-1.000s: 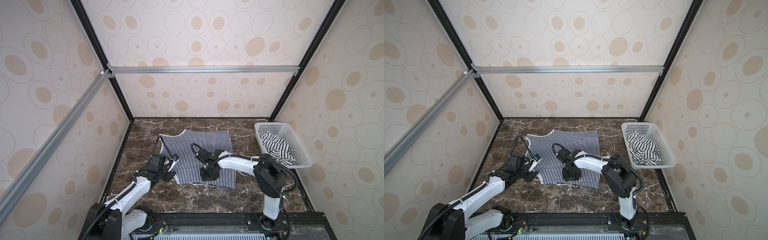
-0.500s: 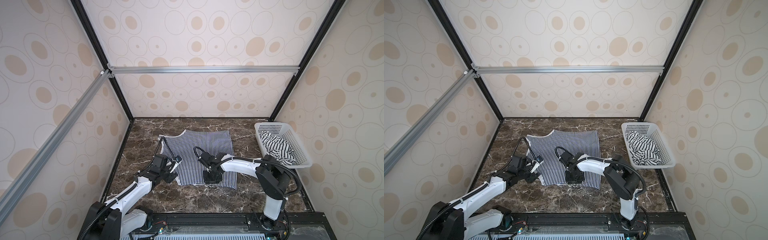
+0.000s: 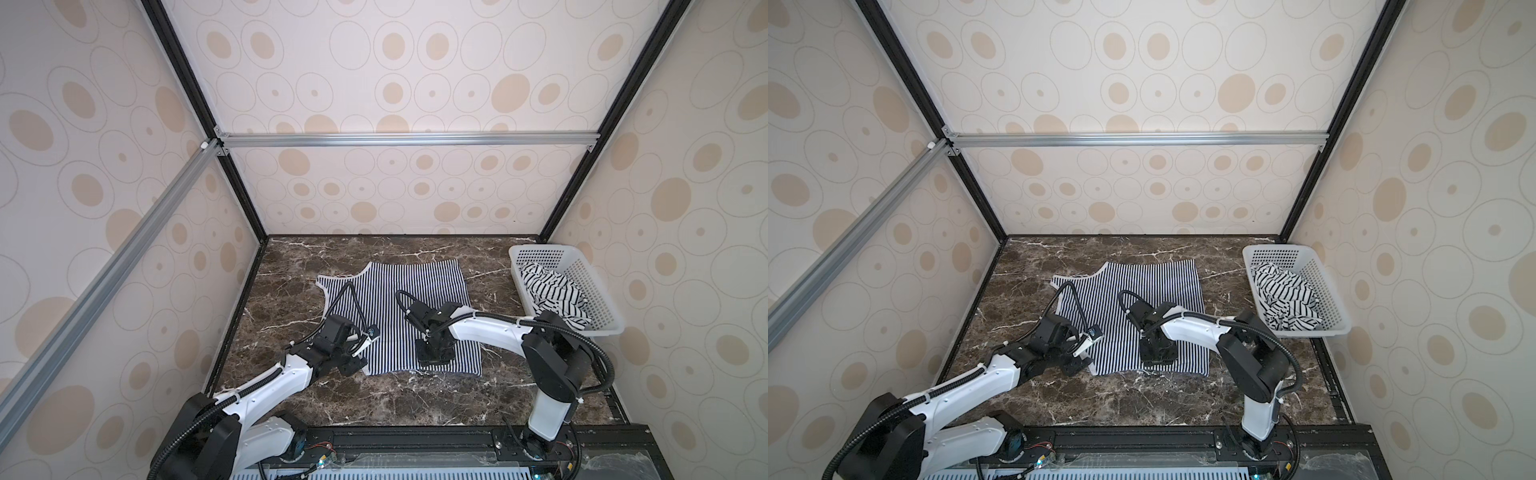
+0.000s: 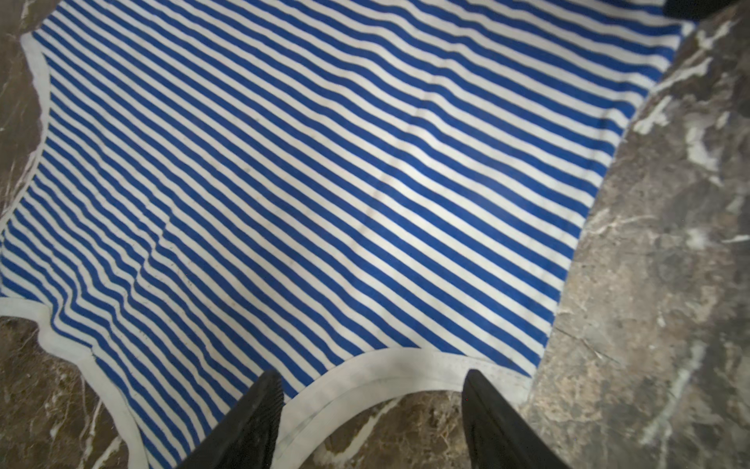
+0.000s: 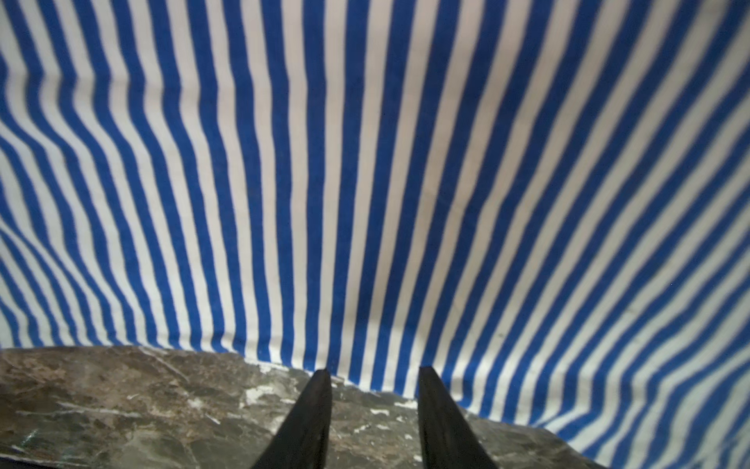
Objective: Fold and stack tank tops
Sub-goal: Rotate the tank top at the center of the table, then fold the tank top at the center of the table.
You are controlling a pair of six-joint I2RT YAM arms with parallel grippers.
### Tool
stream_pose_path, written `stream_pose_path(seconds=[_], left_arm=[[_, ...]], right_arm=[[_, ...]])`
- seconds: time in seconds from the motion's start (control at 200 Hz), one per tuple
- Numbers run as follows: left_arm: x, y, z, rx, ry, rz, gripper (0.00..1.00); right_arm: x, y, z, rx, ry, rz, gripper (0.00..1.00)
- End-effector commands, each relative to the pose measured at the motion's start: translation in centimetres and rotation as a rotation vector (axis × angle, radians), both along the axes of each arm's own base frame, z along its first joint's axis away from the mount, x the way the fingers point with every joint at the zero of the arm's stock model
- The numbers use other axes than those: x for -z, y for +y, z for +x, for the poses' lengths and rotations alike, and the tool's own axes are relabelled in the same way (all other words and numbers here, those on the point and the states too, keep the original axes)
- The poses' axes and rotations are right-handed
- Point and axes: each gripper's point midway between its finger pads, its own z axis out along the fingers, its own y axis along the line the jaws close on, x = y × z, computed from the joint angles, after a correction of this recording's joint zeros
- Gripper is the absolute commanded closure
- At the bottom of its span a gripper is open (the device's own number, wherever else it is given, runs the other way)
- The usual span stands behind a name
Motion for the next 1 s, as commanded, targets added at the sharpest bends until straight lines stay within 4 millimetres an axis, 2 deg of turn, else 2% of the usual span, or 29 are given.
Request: stream_pose_path(seconds=[0.0, 0.125, 0.2, 0.465, 0.715, 0.845, 0.996], left_arm=[[0.2, -0.6, -1.9, 0.095, 0.019, 0.022, 0.31], [-0.3, -1.9, -3.4, 0.175, 0.026, -0.004, 0.36], [0.0, -2.3, -4.1, 0.223, 0.031, 0.022, 0.42], [1.7, -2.3, -4.2, 0.291, -0.017, 0.183, 0.61], [2.3, -2.4, -5.0, 0.341, 0.004, 0.215, 0.61], [3.1, -2.3, -5.9, 0.374, 0.043, 0.239, 0.62], [3.3, -2.4, -5.8, 0.383, 0.044, 0.248, 0.62]], right_arm=[[-1.9, -1.8, 0.1, 0.036, -0.033, -0.02, 0.61], [-2.4, -3.3, -0.1, 0.101, -0.044, -0.002, 0.61], [-2.4, -4.3, -0.3, 0.15, -0.044, 0.025, 0.61], [-2.6, -7.5, -1.0, 0.26, -0.055, 0.055, 0.61], [-2.8, -9.7, -1.5, 0.315, -0.068, 0.056, 0.62], [-2.7, -10.1, -1.5, 0.325, -0.068, 0.055, 0.62], [-2.5, -10.3, -1.4, 0.332, -0.065, 0.058, 0.62]])
